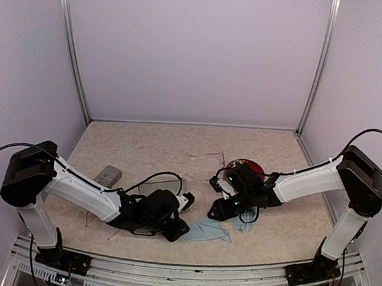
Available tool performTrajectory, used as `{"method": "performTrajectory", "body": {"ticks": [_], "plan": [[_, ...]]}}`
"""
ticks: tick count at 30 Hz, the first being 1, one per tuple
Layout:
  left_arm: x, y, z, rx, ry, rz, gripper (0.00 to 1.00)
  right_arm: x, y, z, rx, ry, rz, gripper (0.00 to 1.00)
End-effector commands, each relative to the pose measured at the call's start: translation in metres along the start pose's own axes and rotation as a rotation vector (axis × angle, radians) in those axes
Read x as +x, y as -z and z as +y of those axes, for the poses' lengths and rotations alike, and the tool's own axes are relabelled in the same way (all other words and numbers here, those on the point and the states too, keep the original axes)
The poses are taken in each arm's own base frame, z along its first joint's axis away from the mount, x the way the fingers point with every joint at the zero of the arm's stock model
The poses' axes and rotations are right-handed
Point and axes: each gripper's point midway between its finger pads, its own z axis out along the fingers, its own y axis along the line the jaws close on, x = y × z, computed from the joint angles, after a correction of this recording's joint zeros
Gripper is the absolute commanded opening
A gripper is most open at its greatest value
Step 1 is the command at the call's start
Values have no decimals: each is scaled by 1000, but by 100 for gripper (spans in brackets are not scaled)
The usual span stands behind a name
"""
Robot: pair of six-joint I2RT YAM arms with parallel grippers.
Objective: Organize the sunglasses
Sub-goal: Pick up the glasses cleaning cloth from the center of the board.
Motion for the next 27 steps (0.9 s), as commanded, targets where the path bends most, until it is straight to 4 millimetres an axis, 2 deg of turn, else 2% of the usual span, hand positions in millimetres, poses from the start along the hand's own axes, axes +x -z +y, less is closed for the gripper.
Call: {"method": "performTrajectory", "body": {"ticks": [1, 8, 14, 22, 27], "plan": [[12, 0, -2, 31, 12, 43, 38, 4, -8, -1, -19, 4, 15, 26], [19, 3, -5, 61, 33, 61, 37, 6, -11, -1, -27, 2, 18, 16], [23, 2, -3, 67, 54, 78, 31, 4, -10, 0, -31, 4, 12, 9], [27, 1, 2, 52, 64, 95, 17, 2, -7, 1, -30, 7, -1, 0], [24, 2, 2, 51, 59, 88, 3, -2, -5, 5, -52, 18, -16, 0]]}}
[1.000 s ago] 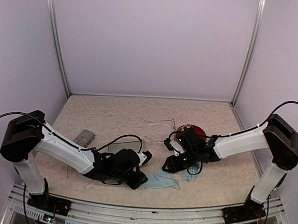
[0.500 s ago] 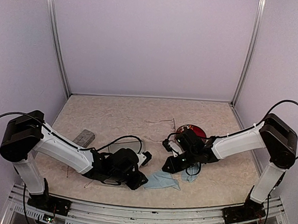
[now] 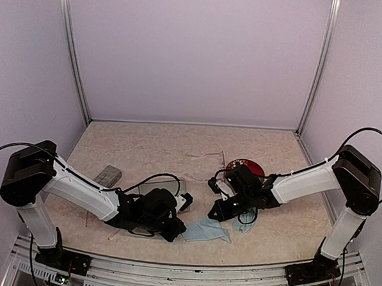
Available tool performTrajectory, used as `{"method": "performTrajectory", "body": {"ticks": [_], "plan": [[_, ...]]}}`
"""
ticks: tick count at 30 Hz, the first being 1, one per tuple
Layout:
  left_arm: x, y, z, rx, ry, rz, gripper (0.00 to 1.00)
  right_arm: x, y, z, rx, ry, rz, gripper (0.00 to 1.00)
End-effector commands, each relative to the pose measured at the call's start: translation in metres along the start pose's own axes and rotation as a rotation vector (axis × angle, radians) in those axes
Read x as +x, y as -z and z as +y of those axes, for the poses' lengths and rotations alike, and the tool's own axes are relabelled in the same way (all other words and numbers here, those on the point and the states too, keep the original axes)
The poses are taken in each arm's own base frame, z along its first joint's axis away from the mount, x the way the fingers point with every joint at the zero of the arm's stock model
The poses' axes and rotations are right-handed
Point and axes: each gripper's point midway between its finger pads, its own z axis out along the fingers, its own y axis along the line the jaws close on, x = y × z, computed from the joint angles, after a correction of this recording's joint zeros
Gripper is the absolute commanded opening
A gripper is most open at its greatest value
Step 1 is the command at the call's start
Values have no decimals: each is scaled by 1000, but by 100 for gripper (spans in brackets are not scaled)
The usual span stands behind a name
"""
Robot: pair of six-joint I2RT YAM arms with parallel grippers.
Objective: Organize the sunglasses
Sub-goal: Pick up the glasses cleaning cloth from the center of the board.
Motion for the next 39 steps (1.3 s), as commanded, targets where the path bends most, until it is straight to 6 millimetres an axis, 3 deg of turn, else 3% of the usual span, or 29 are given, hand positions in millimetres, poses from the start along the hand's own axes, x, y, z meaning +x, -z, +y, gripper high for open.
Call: {"method": "performTrajectory", "body": {"ticks": [1, 13, 20, 23, 27, 32, 39], "plan": [[16, 2, 6, -13, -2, 56, 0, -6, 4, 5, -30, 23, -29, 0], [-34, 27, 3, -30, -19, -83, 0, -27, 40, 26, -72, 89, -138, 0], [-48, 40, 1, -29, -30, -132, 0, -20, 53, 27, -74, 134, -151, 0], [-45, 34, 2, -9, -32, -114, 1, -16, 52, 24, -66, 127, -143, 0], [-40, 16, 4, 8, -30, -73, 15, -11, 48, 16, -34, 106, -127, 0], [-44, 0, 5, -13, -48, -59, 26, -7, 44, 12, -25, 96, -113, 0], [-42, -11, 16, -68, -71, -32, 32, -6, 43, 11, -24, 92, -109, 0]]}}
